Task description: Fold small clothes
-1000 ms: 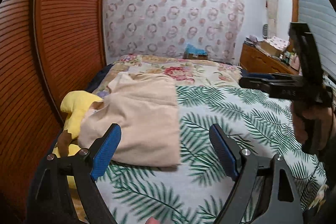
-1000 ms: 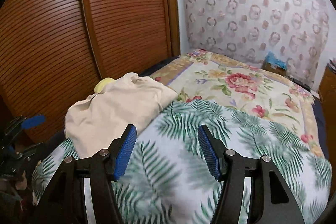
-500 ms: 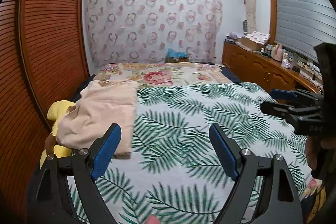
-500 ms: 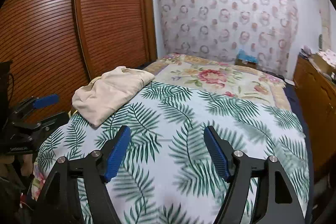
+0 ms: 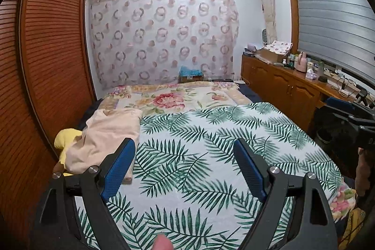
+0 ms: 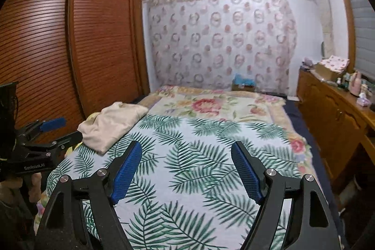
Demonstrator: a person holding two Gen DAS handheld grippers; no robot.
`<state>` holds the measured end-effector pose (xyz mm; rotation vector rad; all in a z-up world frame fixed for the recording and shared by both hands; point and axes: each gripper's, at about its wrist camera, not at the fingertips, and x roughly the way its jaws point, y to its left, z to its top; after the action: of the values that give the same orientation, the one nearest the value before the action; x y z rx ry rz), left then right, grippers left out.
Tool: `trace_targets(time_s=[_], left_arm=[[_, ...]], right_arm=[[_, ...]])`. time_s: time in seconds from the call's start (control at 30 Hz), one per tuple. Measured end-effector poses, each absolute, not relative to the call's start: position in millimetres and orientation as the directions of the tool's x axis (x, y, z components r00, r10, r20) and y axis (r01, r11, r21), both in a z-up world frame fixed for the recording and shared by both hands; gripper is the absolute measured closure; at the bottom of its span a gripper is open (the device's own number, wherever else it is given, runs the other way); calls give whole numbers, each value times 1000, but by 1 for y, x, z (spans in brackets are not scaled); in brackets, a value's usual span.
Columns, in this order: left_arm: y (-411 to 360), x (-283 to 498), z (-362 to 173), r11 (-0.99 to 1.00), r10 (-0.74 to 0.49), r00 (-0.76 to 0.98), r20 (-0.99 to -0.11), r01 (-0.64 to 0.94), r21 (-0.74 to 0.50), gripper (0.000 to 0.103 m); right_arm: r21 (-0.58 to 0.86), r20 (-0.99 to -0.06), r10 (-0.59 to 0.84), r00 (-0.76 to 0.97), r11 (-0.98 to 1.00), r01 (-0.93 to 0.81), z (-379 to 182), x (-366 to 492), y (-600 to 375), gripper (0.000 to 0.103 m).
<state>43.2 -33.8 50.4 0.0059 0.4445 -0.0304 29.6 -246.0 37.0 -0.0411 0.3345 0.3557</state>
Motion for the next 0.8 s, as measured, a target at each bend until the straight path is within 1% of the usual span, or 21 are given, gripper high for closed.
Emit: trace_targets(time_s=[0.1,0.27,0.33,0.37,0.5,0.8], left_arm=[[-36,39,60,999,-36,908,-416,33,-14,17],[-38,34,68,1000,-25,914,-405,22,-13,17],[-38,33,70,1000,-9,916,-401,8,-3,17],[-39,32,71,1000,-6,917,-399,6,-2,17],[-39,29,74,1000,-3,920,-391,1,-3,17],[-38,29,72,1000,-4,917,-399,0,-11,17]], right_arm=[[27,-303,310,901,948,-317,44,16,-256,23],[27,-287,276,917,959,-281,46,1,-262,23],[30,-286,269,920,962,-272,43,-3,-262,21],[36,-283,274,919,961,-275,43,-6,-262,19],[34,-303,274,913,960,-277,37,1,-252,15],[26,-298,266,917,962,-270,42,7,-254,14]])
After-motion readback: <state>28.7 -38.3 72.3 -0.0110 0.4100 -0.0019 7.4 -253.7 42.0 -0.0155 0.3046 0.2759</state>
